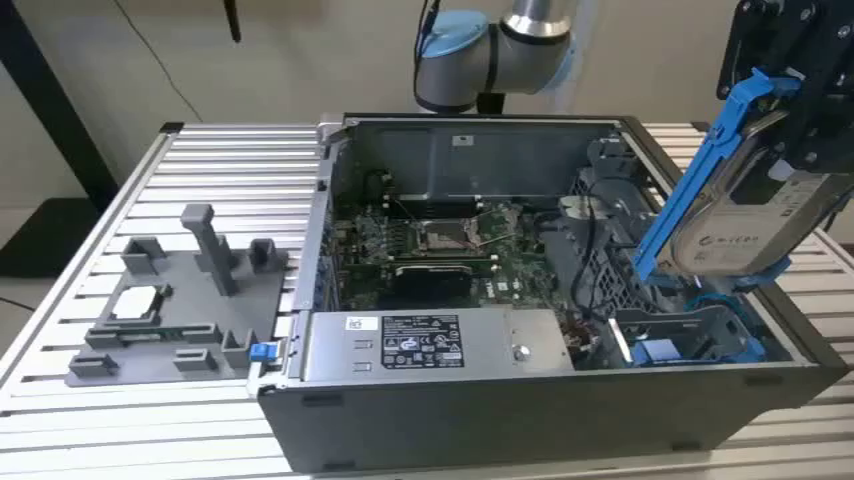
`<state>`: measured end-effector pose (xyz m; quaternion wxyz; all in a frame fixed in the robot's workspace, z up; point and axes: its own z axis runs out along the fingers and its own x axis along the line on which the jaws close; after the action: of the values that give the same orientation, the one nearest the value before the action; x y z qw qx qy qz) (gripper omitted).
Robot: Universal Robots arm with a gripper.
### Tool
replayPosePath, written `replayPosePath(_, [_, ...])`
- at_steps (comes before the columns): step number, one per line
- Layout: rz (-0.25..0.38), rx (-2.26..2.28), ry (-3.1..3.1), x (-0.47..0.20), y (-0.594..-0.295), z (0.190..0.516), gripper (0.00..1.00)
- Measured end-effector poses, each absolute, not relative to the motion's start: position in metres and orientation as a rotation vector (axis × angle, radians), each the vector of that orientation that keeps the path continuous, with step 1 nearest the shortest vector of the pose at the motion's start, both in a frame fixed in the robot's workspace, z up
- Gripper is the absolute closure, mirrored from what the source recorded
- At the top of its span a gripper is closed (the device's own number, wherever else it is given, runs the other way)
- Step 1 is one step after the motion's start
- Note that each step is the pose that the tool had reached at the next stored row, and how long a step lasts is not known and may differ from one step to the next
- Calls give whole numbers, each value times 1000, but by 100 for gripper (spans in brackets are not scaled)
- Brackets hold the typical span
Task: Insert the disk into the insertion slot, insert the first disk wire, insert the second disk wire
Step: 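Insert the disk into the insertion slot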
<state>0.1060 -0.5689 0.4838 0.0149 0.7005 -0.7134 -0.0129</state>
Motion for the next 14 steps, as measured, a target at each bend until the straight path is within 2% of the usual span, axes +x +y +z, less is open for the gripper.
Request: replayPosePath(14, [-40,2180,-2220,106,-570,482,100])
